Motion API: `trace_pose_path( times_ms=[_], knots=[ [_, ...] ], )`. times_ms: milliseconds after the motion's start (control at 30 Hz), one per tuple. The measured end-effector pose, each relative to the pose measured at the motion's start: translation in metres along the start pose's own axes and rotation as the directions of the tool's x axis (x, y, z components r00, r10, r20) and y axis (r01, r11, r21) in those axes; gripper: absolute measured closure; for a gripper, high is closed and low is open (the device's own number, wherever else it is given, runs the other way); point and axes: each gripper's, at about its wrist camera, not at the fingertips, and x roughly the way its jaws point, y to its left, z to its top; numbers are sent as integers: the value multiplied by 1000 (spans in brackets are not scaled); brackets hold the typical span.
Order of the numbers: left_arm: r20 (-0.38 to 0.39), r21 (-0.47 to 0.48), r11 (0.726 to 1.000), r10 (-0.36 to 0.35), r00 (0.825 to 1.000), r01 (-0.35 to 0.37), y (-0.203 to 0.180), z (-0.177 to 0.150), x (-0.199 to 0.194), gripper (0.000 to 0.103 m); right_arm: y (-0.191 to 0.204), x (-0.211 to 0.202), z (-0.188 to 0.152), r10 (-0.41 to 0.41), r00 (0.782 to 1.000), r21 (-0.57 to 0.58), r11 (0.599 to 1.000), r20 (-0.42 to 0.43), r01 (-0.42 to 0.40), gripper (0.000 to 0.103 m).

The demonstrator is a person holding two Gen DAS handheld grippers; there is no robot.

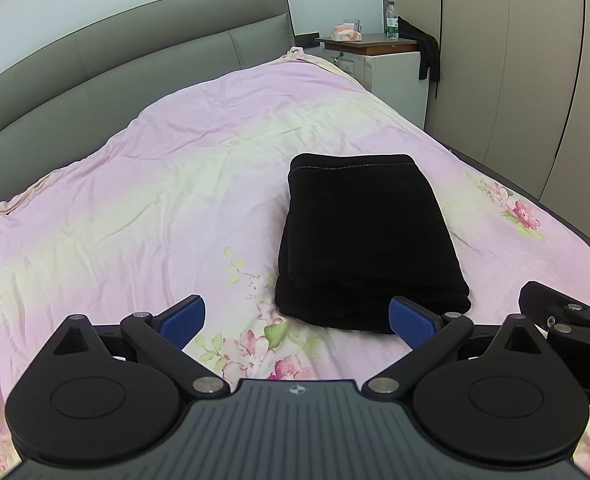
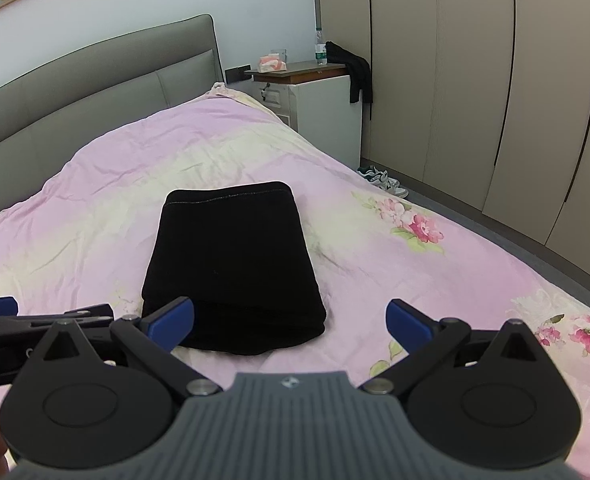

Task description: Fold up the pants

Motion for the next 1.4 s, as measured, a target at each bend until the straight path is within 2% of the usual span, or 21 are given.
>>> trace_pose_path(
  times_ms=[1400],
  knots=[
    [-9,-7,1000,-2,1000,2,-2,-1,2,0,-3,-3,-5,-12,1000,24,1000,-8,13,5]
  ],
)
